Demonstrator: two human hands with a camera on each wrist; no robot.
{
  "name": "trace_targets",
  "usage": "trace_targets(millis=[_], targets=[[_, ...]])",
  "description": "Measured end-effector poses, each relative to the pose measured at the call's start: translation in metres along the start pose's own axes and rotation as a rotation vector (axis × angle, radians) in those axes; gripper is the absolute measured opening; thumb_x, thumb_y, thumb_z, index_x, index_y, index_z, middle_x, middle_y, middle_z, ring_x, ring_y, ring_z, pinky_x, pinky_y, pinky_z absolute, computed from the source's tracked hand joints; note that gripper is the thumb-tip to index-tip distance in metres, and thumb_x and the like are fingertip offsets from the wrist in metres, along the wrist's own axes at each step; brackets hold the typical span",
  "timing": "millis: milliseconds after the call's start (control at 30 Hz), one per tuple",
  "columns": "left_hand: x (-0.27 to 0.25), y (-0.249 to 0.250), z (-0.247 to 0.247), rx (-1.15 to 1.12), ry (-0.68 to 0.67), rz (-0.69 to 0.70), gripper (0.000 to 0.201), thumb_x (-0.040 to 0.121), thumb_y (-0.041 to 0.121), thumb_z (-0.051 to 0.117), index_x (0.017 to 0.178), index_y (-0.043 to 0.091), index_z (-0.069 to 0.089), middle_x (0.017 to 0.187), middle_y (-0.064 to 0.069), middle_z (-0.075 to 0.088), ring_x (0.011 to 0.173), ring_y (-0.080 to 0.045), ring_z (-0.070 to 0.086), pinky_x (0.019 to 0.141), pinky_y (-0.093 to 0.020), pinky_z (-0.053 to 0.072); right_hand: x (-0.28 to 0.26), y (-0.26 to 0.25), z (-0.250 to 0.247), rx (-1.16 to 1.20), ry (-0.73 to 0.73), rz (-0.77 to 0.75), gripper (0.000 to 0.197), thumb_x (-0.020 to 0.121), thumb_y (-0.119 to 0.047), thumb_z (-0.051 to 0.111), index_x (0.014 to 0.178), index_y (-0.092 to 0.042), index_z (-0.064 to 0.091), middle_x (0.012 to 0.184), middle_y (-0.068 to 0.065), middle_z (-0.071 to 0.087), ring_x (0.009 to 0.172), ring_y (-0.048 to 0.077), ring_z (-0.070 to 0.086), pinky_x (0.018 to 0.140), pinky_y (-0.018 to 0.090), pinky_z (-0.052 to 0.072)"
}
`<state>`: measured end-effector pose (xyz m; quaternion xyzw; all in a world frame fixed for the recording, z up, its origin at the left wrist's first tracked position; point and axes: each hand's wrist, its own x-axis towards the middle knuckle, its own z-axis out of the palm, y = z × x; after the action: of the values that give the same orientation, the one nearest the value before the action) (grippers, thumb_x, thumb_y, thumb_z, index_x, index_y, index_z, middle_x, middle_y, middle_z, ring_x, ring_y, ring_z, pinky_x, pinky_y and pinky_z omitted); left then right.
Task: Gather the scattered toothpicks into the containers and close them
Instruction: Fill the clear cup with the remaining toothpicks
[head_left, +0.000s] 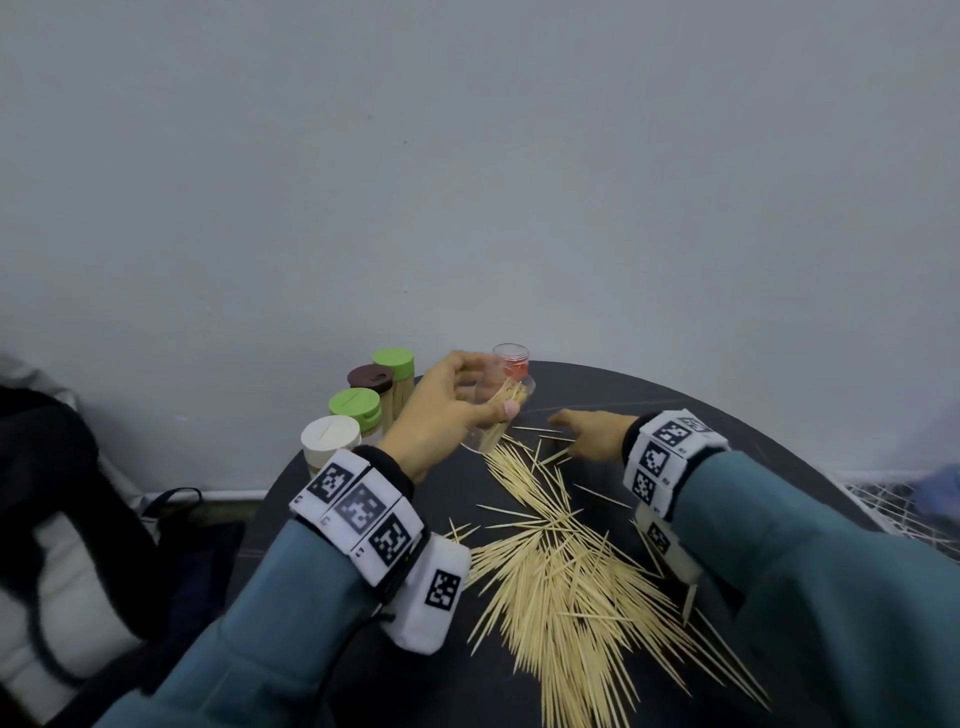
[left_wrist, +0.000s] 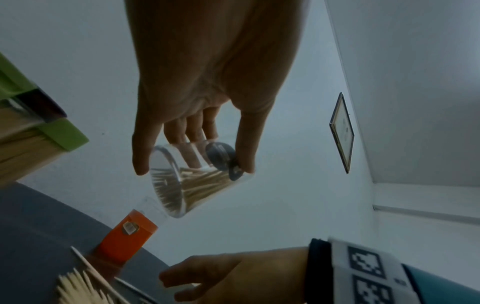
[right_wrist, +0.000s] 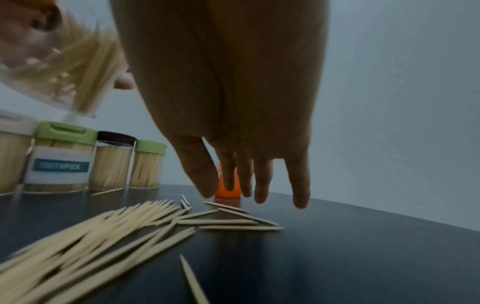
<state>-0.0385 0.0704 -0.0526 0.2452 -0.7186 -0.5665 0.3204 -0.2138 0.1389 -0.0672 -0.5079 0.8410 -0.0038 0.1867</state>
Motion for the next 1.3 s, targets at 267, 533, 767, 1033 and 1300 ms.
trace_targets(millis=[267, 533, 767, 1033, 1300], targets=[[0.013, 0.008, -0.017, -0.021, 0.031, 0.014, 0.049, 0.077, 0.003, 0.073, 0.121, 0.011, 0.052, 0.123, -0.008, 0.059, 0.109, -0.019, 0.061, 0.084, -0.033, 0.054, 0.030, -0.027, 0.008, -0.229, -0.065, -0.007, 0.043, 0.096, -0.007, 0.035, 0.139, -0.003, 0.037, 0.142, 0.015, 0.042, 0.128, 0.029, 0.044, 0.105, 0.034, 0.036], [0.013, 0.013, -0.039, -0.062, 0.122, 0.033, 0.048, 0.076, 0.003, 0.073, 0.118, 0.014, 0.053, 0.120, -0.005, 0.060, 0.105, -0.018, 0.061, 0.073, -0.025, 0.053, 0.015, -0.047, 0.019, -0.265, -0.099, -0.055, 0.039, 0.096, -0.011, 0.037, 0.133, 0.000, 0.044, 0.137, 0.017, 0.046, 0.124, 0.029, 0.047, 0.100, 0.035, 0.040], [0.009, 0.014, -0.043, -0.063, 0.136, 0.036, 0.046, 0.077, 0.001, 0.071, 0.118, 0.012, 0.052, 0.123, -0.009, 0.059, 0.105, -0.020, 0.060, 0.068, -0.022, 0.051, -0.025, -0.052, 0.026, -0.307, -0.182, -0.150, 0.046, 0.098, -0.010, 0.032, 0.144, -0.006, 0.029, 0.151, 0.018, 0.023, 0.138, 0.031, 0.028, 0.112, 0.039, 0.026], [0.005, 0.018, -0.053, -0.083, 0.180, 0.056, 0.049, 0.076, 0.002, 0.073, 0.120, 0.011, 0.052, 0.124, -0.009, 0.059, 0.101, -0.018, 0.062, 0.070, -0.023, 0.052, -0.023, -0.061, 0.010, -0.282, -0.130, -0.191, 0.047, 0.096, -0.008, 0.037, 0.142, -0.012, 0.034, 0.143, 0.013, 0.041, 0.129, 0.027, 0.041, 0.104, 0.036, 0.036], [0.008, 0.016, -0.064, -0.075, 0.215, 0.039, 0.053, 0.077, 0.002, 0.073, 0.125, 0.008, 0.050, 0.125, -0.008, 0.059, 0.105, -0.018, 0.061, 0.083, -0.032, 0.054, 0.025, -0.077, 0.015, -0.347, -0.130, -0.185, 0.050, 0.095, -0.005, 0.035, 0.145, -0.007, 0.029, 0.151, 0.011, 0.030, 0.134, 0.028, 0.035, 0.110, 0.036, 0.031]])
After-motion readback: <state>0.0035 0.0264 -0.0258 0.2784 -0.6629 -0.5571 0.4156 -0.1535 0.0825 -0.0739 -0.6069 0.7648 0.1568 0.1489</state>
